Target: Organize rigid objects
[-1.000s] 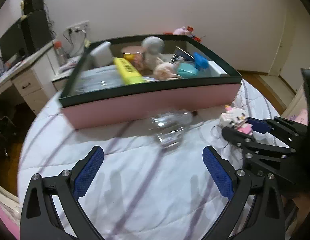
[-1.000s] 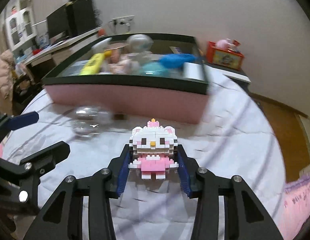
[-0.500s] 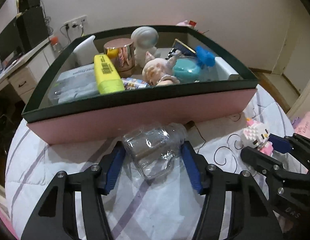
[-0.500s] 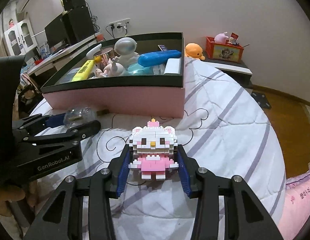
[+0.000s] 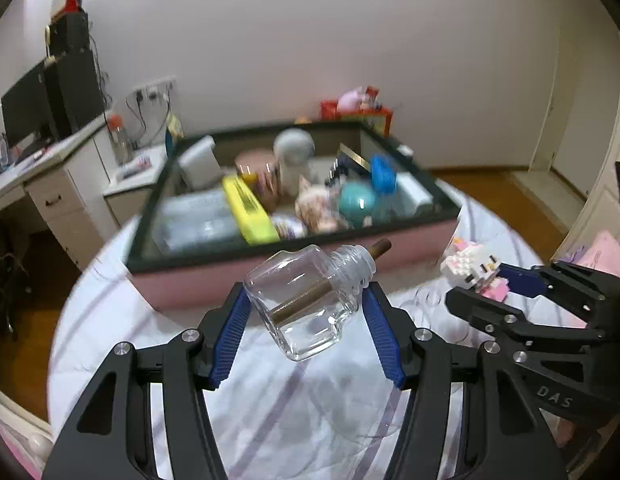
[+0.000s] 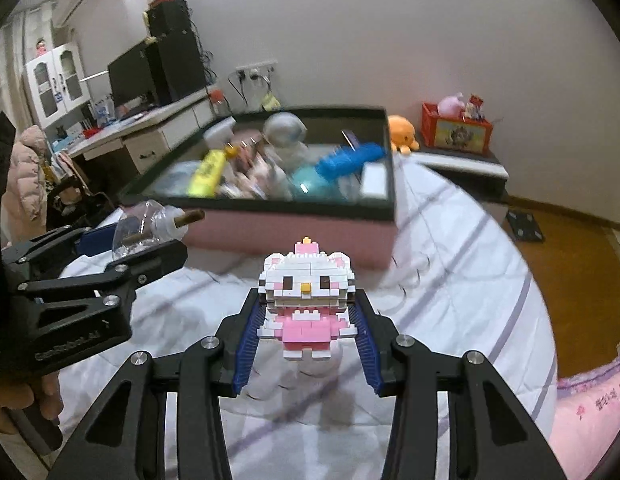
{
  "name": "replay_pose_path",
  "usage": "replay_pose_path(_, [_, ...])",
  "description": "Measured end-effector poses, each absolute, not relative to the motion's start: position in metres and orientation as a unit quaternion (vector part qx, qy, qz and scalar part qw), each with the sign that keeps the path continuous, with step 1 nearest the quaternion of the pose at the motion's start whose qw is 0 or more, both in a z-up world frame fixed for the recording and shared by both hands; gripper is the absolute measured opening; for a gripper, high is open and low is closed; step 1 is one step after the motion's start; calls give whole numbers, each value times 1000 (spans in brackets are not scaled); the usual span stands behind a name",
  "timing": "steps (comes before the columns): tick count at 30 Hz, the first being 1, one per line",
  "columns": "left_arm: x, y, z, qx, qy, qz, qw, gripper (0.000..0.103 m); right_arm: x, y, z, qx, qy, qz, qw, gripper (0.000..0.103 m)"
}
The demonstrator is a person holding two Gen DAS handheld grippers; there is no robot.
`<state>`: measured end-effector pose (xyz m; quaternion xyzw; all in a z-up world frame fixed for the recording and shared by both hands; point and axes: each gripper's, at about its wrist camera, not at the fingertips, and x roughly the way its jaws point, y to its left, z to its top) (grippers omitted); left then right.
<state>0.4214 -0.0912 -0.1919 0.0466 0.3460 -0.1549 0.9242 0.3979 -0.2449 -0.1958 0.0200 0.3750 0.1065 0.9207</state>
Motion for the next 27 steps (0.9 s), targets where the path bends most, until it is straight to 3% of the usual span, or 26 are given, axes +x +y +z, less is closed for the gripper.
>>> replay_pose_path(8, [458,-68,-165,45,321,-142,935,59,432,-227,-163,15,335,114,935,45])
replay_pose_path(20, [533,-50,-206,27,359,-117,926,60,511,-211,-188,-27,349,54,935,45])
replay_pose_path(22, [528,-50,-206,18,360,-120,925,67,509,-218,-189,-15,345,56,937,50])
replay_pose_path(24, [518,-48,-200,12,351,-119,929,90,502,-219,-185,-15,339,48,939,73])
replay_pose_path(27, [489,-42,-180,10,320,-120,940,96,479,-218,-168,-16,314,51,948,80])
